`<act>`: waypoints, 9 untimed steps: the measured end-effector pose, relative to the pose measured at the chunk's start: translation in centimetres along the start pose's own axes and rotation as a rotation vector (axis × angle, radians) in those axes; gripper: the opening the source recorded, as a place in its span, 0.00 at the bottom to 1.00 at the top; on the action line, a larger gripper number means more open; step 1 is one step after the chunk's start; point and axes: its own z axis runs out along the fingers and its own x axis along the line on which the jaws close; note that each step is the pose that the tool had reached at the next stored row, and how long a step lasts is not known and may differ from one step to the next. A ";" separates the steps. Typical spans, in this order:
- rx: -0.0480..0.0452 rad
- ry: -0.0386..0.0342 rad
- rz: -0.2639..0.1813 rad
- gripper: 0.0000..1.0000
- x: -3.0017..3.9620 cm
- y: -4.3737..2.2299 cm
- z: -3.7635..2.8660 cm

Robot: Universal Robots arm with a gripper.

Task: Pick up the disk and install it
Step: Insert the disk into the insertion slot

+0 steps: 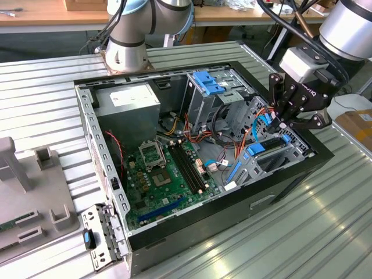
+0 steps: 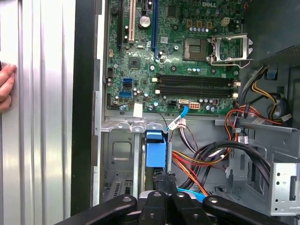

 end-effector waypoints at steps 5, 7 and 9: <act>0.0027 -0.0014 0.000 0.11 0.00 -0.14 0.00; 0.0067 -0.0042 -0.001 0.11 0.00 -0.18 0.00; 0.0085 -0.0061 -0.001 0.11 0.00 -0.21 0.01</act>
